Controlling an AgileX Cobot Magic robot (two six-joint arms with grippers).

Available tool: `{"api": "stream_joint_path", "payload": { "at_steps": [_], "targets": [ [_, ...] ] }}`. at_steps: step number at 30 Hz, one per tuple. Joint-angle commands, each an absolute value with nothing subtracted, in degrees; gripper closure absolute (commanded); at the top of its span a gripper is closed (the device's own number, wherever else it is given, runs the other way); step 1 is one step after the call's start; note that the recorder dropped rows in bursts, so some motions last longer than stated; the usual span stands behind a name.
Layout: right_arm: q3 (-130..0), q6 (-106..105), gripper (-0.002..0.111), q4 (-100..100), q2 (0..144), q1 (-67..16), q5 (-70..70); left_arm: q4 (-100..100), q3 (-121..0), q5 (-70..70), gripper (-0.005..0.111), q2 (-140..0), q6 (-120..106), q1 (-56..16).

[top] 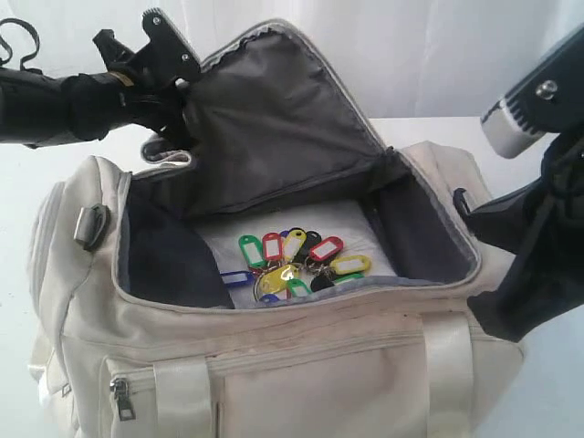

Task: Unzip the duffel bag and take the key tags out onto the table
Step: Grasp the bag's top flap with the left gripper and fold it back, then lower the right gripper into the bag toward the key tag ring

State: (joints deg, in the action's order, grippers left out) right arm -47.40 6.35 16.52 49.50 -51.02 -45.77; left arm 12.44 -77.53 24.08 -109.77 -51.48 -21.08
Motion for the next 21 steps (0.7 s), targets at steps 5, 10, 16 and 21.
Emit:
{"api": "stream_joint_path", "payload": {
  "at_steps": [5, 10, 16, 21],
  "targets": [
    [-47.2, 6.2, 0.108, 16.7, 49.2, -52.8, -46.5, 15.3, -78.6, 23.9, 0.025, -109.9, -51.3, -20.5],
    [-47.2, 6.2, 0.108, 16.7, 49.2, -53.0, -46.5, 16.1, -78.6, 24.4, 0.024, -106.6, -52.7, -20.5],
    [-47.2, 6.2, 0.108, 16.7, 49.2, -53.0, -46.5, 23.2, -78.6, 20.0, 0.025, -100.2, -52.8, -20.5],
    [-47.2, 6.2, 0.108, 16.7, 49.2, -53.0, -46.5, 35.8, -78.6, 6.7, 0.028, -94.1, -52.5, -20.7]
  ]
}}
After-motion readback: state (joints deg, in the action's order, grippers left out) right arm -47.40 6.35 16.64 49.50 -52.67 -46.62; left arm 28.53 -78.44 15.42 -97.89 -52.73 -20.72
